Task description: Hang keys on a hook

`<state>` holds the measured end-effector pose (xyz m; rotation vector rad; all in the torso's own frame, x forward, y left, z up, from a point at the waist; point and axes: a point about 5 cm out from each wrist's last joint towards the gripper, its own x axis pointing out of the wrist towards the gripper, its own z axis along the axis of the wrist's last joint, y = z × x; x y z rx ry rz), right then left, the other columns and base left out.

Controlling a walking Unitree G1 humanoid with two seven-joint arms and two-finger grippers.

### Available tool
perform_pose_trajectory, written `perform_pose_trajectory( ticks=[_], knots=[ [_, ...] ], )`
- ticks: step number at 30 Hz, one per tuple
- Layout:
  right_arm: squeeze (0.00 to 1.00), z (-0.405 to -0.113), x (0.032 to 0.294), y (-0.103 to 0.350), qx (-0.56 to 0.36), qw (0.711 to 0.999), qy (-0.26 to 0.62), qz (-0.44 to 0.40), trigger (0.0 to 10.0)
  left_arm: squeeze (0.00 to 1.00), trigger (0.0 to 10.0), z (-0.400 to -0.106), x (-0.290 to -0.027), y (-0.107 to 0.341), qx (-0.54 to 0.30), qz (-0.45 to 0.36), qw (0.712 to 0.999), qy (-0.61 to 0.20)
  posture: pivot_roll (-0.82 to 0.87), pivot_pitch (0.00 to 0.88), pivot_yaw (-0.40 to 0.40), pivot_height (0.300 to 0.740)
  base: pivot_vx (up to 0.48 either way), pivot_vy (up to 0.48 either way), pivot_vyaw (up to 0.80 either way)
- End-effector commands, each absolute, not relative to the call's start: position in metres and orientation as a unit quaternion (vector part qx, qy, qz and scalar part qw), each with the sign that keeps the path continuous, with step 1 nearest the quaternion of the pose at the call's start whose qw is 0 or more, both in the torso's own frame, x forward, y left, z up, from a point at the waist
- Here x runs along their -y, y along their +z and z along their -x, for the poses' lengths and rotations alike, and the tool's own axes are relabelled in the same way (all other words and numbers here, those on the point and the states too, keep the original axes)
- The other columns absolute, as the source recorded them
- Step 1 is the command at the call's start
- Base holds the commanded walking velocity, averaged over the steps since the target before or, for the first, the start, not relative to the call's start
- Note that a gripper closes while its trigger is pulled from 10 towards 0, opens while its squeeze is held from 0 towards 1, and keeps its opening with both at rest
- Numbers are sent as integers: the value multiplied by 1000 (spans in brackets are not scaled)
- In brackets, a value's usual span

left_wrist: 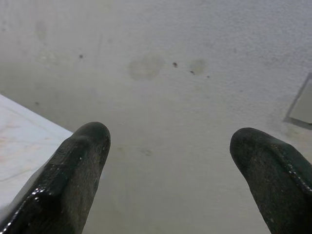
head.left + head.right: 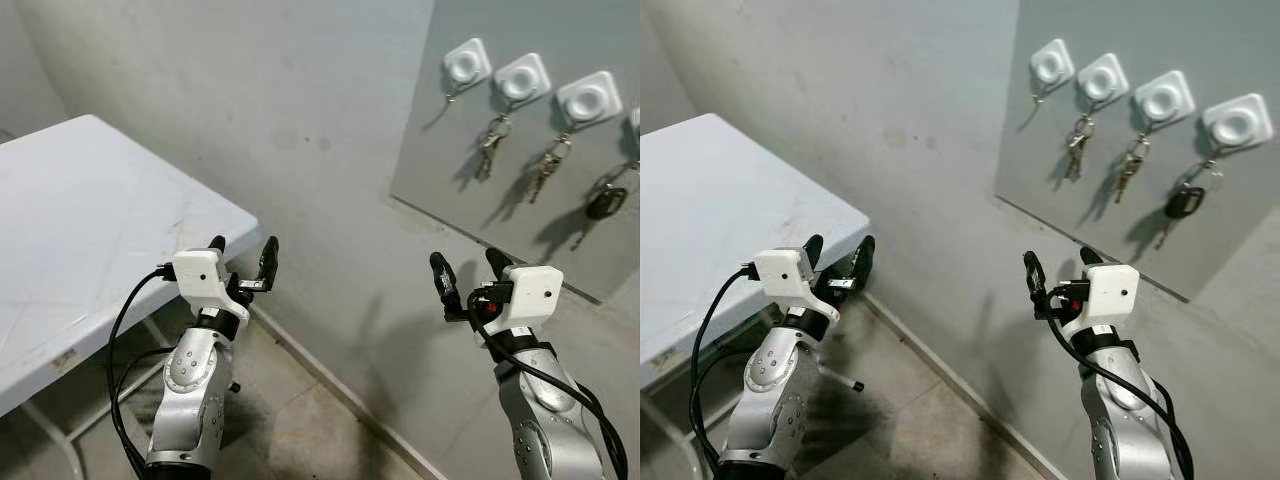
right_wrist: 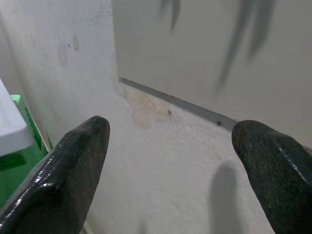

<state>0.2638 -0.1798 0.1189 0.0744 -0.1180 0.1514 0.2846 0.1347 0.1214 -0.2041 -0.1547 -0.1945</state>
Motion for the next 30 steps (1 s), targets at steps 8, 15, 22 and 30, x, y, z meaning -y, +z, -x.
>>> perform_pose_trajectory(
  ticks=[8, 15, 22, 30],
  knots=[
    [0, -267, 182, 129, 71, 993, 83, -33, 10000, 0, 10000, -285, -134, 126, 80, 116, 986, -94, -98, 0, -30, 740, 0, 0, 0],
    [0, -267, 182, 129, 70, 993, 84, -35, 10000, 0, 10000, -284, -134, 127, 81, 118, 985, -95, -96, 0, -30, 740, 0, 0, 0],
    [0, -267, 182, 128, 69, 993, 85, -33, 10000, 0, 10000, -285, -135, 129, 82, 123, 984, -95, -94, 0, -31, 740, 0, 0, 0],
    [0, -267, 184, 129, 68, 994, 84, -32, 10000, 0, 10000, -284, -135, 127, 78, 132, 984, -92, -95, 0, -33, 740, 0, 113, 0]
  ],
)
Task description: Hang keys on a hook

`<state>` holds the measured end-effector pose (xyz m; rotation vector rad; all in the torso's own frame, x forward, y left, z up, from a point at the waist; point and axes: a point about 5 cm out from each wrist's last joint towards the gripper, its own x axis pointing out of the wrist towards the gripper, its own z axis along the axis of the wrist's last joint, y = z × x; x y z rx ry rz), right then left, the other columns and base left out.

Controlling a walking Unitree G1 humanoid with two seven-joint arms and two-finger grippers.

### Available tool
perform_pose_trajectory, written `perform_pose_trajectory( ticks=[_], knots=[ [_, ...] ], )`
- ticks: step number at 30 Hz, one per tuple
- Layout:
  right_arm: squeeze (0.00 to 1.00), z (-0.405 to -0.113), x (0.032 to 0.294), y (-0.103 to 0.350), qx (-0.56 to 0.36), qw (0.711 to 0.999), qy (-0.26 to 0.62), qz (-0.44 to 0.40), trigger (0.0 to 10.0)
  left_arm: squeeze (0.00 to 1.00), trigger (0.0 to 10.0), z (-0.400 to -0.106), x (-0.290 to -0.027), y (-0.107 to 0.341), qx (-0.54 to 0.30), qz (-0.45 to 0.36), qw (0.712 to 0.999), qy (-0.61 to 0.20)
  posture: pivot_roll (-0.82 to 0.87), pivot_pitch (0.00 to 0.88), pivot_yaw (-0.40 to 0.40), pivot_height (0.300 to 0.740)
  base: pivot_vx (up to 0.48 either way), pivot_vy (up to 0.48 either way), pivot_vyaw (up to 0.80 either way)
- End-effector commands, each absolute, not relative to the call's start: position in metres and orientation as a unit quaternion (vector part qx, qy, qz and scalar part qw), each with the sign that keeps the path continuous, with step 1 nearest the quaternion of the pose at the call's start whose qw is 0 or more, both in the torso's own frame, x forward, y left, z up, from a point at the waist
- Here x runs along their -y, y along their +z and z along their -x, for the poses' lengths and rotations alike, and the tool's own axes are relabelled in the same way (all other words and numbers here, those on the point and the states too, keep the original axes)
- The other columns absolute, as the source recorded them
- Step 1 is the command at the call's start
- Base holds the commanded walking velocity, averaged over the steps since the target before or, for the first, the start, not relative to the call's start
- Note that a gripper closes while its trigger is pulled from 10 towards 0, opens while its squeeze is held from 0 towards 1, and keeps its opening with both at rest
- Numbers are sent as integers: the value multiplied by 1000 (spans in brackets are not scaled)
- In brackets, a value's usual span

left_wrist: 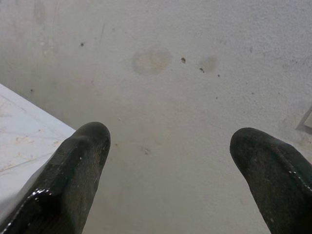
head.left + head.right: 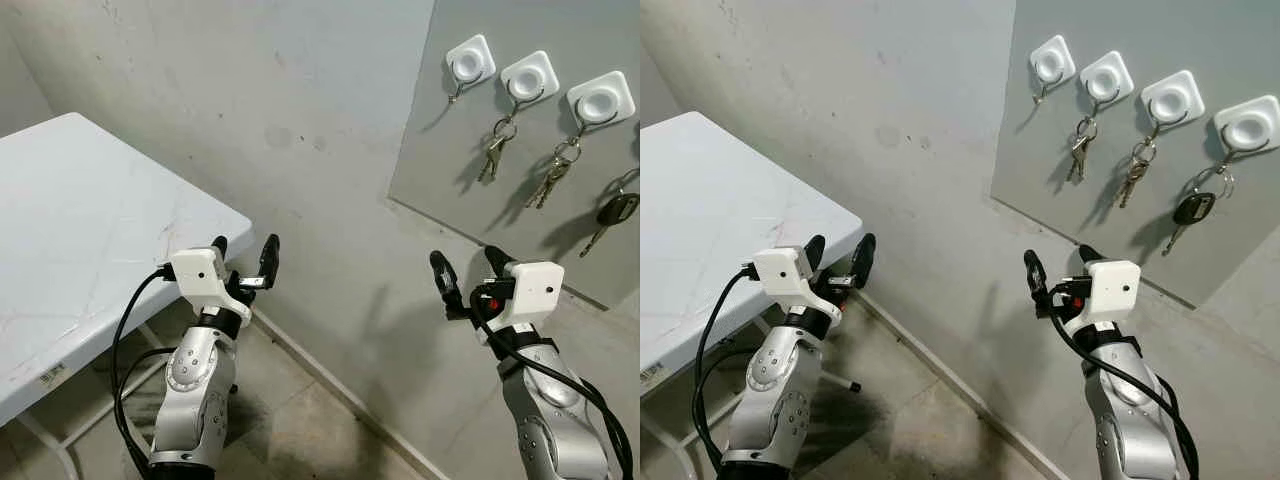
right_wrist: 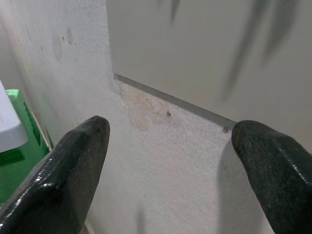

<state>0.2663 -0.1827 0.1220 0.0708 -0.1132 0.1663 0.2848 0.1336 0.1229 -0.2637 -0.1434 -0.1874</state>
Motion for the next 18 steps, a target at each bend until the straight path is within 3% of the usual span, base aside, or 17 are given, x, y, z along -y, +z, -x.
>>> perform_pose_trajectory(
  ticks=[1, 18],
  knots=[
    [0, -267, 184, 129, 68, 994, 84, -32, 10000, 0, 10000, -284, -135, 127, 77, 132, 984, -92, -94, 0, -34, 740, 0, 315, 0],
    [0, -266, 183, 128, 64, 994, 84, -33, 10000, 0, 10000, -284, -135, 127, 74, 134, 984, -91, -89, 0, -33, 740, 0, 324, 0]
  ],
)
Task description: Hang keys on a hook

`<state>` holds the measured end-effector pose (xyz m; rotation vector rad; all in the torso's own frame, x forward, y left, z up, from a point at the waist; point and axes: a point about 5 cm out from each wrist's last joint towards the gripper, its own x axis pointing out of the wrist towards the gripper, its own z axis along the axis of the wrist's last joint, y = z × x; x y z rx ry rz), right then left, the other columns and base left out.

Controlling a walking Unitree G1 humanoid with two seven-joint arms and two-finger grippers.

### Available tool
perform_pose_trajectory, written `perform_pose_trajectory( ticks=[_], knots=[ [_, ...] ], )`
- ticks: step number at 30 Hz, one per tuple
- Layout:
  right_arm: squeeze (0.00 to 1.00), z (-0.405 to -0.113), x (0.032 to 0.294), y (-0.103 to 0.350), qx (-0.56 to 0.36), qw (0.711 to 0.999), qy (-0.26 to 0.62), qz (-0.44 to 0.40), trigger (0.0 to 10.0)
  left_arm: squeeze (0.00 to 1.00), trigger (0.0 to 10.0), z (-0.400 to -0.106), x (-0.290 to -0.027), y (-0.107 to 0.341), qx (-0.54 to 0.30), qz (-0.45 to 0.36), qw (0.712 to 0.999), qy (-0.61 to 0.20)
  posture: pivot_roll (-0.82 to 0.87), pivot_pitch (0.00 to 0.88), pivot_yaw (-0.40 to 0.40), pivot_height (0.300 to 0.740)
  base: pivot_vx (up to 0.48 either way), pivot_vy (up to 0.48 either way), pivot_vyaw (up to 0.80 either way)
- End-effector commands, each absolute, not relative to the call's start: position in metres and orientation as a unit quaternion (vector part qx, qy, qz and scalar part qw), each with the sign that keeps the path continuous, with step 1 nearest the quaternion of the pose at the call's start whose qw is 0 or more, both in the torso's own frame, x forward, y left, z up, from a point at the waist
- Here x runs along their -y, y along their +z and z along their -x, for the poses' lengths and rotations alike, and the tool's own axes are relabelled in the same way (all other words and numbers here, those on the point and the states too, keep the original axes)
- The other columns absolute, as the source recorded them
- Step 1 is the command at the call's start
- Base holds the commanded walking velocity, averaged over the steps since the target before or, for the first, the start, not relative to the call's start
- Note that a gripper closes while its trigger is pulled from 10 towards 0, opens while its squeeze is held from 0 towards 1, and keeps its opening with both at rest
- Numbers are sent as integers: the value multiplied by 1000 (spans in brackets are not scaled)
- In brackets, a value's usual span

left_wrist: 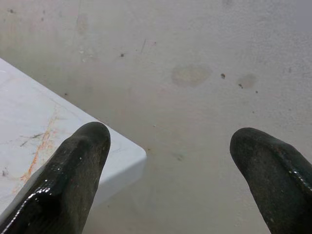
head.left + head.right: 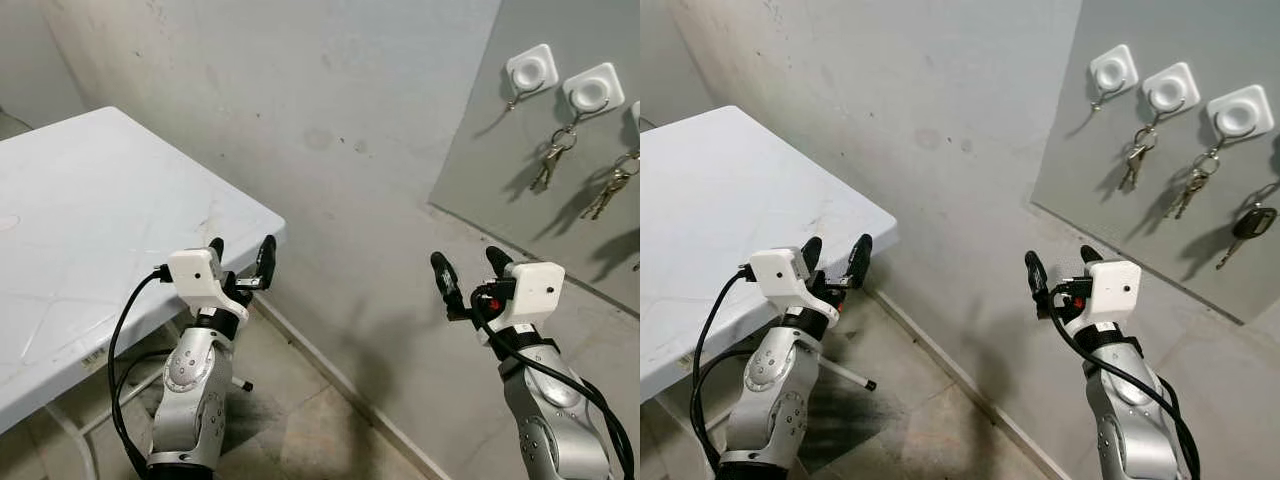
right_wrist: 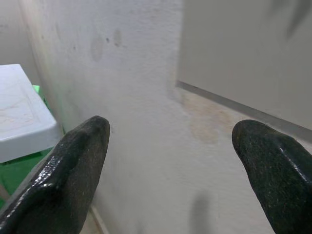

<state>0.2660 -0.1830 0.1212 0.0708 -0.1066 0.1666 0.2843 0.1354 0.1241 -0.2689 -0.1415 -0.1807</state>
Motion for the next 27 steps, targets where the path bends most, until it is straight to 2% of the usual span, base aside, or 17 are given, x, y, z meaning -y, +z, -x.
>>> perform_pose_trajectory(
  ticks=[1, 9, 27],
  knots=[
    [0, -266, 183, 128, 63, 994, 85, -34, 10000, 0, 10000, -284, -135, 127, 74, 135, 984, -92, -89, 0, -33, 740, 0, 341, 0],
    [0, -266, 183, 127, 63, 994, 85, -34, 10000, 0, 10000, -284, -135, 128, 75, 134, 984, -92, -89, 1, -33, 740, 0, 350, 0],
    [0, -265, 181, 127, 64, 993, 89, -34, 10000, 0, 10000, -285, -133, 128, 74, 134, 983, -97, -92, 0, -32, 740, 0, 460, 0]
  ],
)
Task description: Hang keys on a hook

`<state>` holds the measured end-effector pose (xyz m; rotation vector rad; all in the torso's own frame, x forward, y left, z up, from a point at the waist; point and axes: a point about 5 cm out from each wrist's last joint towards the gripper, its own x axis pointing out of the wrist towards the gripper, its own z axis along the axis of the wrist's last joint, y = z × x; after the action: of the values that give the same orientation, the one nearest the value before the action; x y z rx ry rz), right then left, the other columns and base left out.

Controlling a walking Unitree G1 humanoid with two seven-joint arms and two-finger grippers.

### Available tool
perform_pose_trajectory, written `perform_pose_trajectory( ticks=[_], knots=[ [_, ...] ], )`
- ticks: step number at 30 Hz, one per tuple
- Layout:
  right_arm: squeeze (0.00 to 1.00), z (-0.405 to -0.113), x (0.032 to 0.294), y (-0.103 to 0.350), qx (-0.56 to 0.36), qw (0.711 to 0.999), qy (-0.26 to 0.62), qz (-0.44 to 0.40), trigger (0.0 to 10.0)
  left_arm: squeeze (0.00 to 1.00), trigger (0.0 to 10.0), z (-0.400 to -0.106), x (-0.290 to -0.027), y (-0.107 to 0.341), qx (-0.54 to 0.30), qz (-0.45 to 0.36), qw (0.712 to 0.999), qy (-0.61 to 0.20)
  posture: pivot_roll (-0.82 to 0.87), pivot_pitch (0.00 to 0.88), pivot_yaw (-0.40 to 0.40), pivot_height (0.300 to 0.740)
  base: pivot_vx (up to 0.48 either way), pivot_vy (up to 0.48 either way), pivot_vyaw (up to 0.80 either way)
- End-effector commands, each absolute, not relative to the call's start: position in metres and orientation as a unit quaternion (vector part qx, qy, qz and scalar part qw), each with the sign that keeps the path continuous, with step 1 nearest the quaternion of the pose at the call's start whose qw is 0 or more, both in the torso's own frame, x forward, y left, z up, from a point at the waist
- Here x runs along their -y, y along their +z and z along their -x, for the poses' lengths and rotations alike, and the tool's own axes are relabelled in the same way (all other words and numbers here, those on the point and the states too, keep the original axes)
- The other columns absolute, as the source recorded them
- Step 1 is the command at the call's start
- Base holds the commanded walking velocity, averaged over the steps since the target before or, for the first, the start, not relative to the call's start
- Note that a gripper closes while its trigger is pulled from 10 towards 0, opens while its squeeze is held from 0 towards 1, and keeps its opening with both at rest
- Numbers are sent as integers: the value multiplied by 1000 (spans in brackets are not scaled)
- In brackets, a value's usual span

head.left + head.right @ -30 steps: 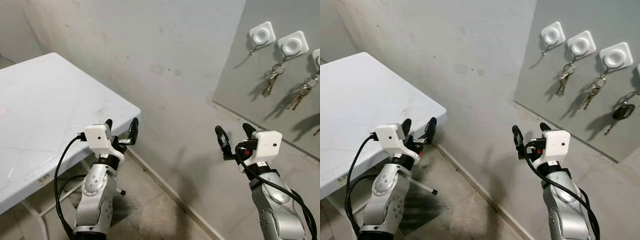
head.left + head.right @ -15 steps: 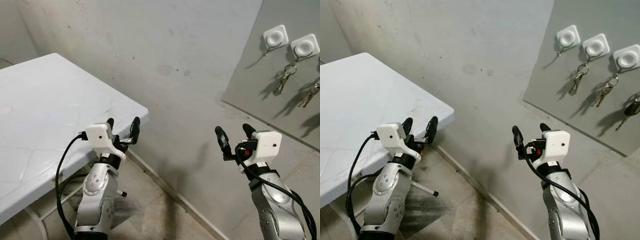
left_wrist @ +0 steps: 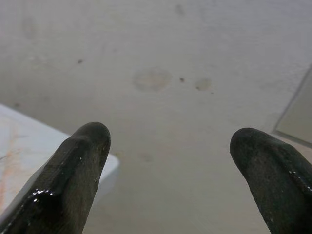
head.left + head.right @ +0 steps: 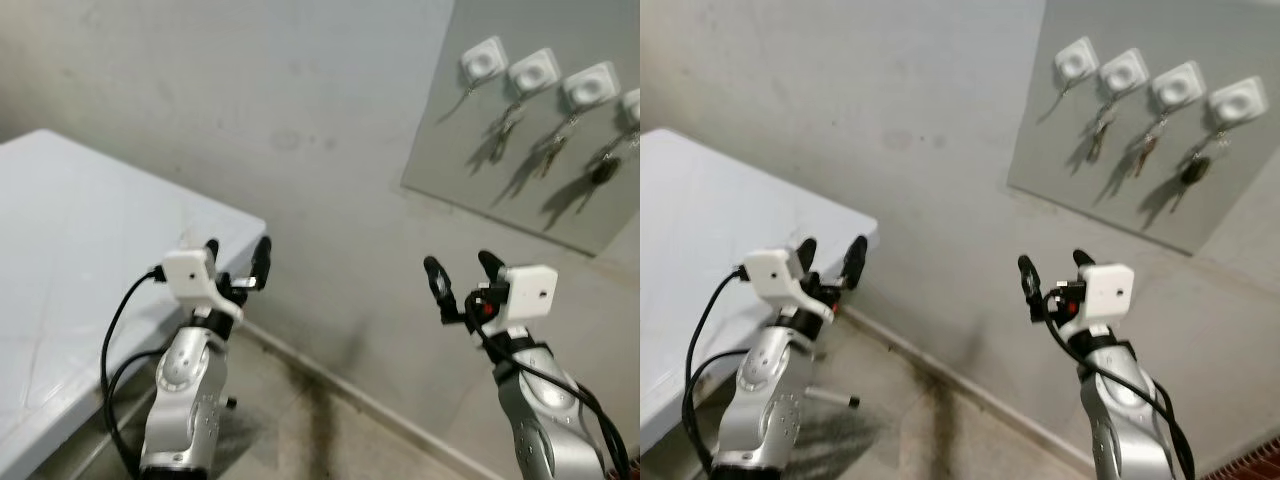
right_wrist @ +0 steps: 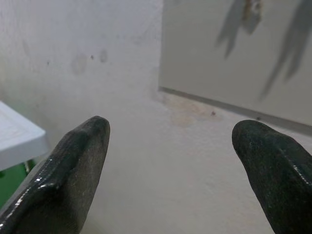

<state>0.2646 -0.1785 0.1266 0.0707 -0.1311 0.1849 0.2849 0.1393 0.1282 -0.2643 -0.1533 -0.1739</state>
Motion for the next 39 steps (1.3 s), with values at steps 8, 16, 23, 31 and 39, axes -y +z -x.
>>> perform_pose_trajectory(
  ticks=[8, 16, 23, 31, 39],
  knots=[
    [0, -265, 181, 127, 64, 993, 91, -30, 10000, 0, 10000, -287, -132, 129, 75, 124, 984, -99, -89, 0, -29, 740, 0, 140, 0],
    [0, -265, 180, 126, 58, 994, 93, -15, 10000, 0, 10000, -286, -132, 128, 71, 122, 985, -103, -97, 0, -24, 740, 0, 0, 374],
    [0, -264, 180, 124, 56, 994, 92, -14, 10000, 0, 10000, -287, -131, 128, 69, 121, 985, -104, -101, 0, -19, 740, 0, 0, 800],
    [0, -262, 179, 123, 53, 994, 89, -16, 10000, 0, 10000, -287, -131, 127, 67, 117, 985, -104, -99, 0, -19, 740, 0, 0, 800],
    [0, -263, 180, 123, 53, 994, 91, -13, 10000, 0, 10000, -287, -131, 127, 65, 116, 986, -99, -95, 0, -22, 740, 0, 0, 800]
  ],
)
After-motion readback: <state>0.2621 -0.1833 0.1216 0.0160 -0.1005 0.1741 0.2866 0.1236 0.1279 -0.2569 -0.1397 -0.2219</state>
